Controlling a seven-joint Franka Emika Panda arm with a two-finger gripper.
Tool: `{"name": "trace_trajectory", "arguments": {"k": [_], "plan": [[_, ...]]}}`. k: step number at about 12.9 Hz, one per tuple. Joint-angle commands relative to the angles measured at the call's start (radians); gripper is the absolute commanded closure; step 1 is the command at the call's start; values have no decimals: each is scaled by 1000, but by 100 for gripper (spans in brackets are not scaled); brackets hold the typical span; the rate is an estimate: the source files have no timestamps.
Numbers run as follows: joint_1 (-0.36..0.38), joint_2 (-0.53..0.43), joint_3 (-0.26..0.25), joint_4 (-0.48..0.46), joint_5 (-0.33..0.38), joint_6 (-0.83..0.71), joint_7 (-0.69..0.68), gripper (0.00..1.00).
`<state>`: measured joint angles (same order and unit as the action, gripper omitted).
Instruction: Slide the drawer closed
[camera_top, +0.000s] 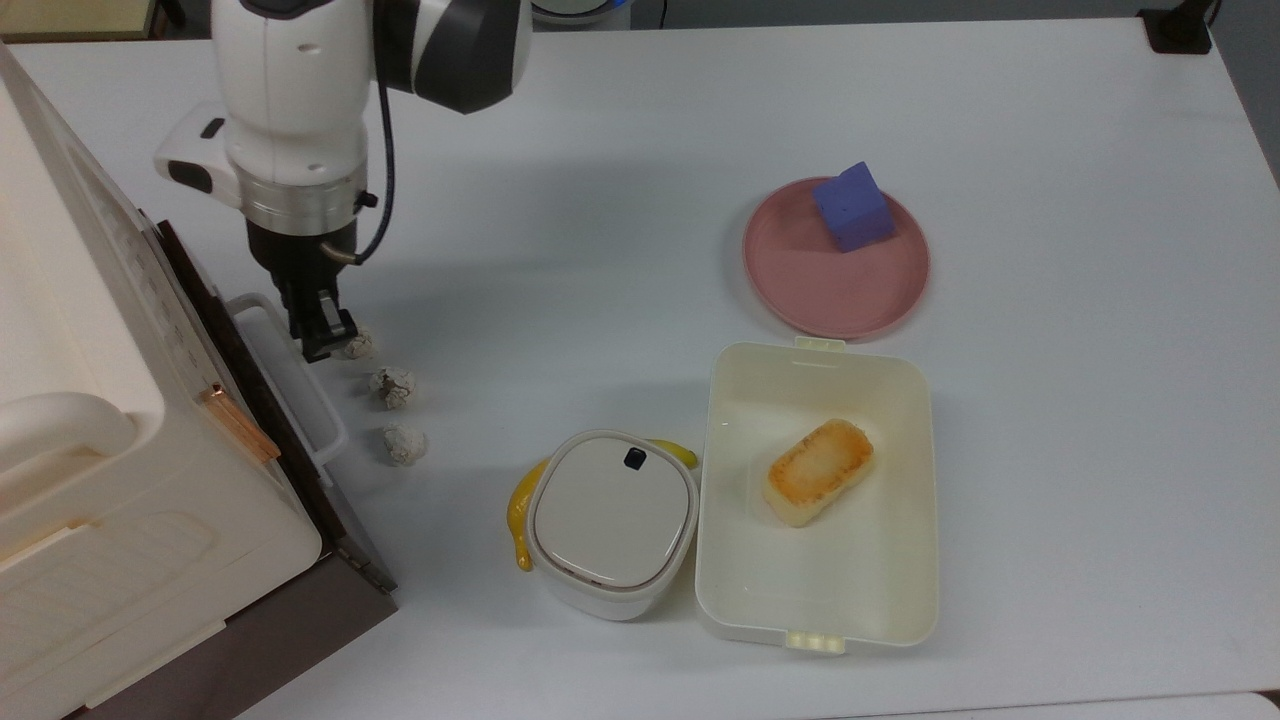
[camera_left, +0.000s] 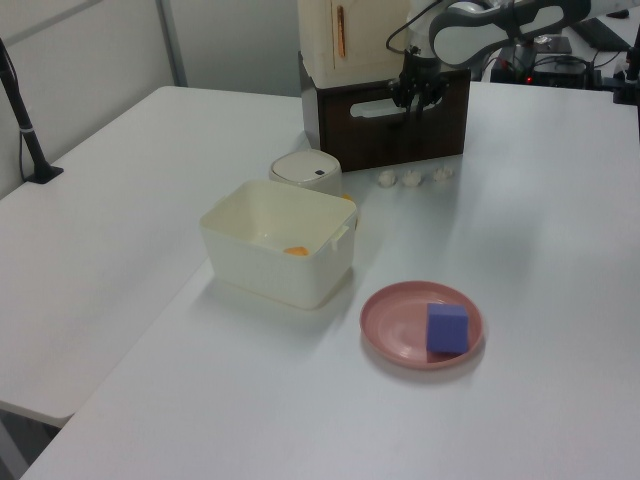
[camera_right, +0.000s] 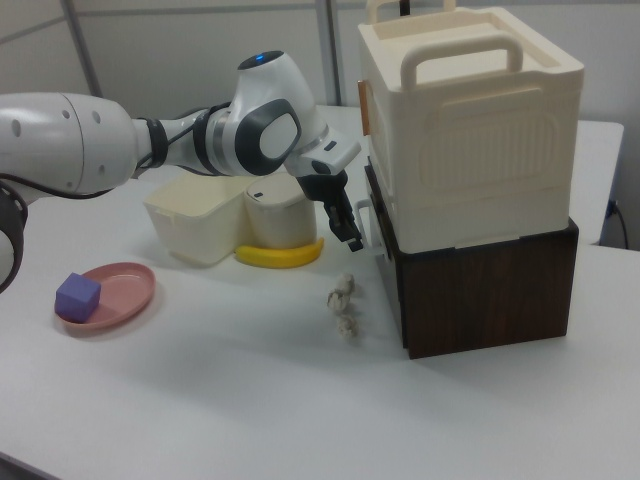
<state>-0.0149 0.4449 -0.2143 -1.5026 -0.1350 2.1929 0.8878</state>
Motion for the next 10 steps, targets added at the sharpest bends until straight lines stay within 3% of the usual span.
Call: {"name": "trace_trajectory", "arguments": {"k": [1, 3, 5, 6, 7, 8, 10], "plan": [[7, -5, -16, 27, -20, 7, -16, 72], [21, -69, 9, -10, -6, -65, -143, 66], [23, -171, 84, -94, 8, -172, -382, 49], [27, -225, 96, -138, 21, -200, -476, 33], [50, -291, 99, -183, 56, -232, -600, 10], [71, -336, 99, -192, 81, -276, -687, 0], [84, -370, 99, -188, 84, -347, -840, 0]]}}
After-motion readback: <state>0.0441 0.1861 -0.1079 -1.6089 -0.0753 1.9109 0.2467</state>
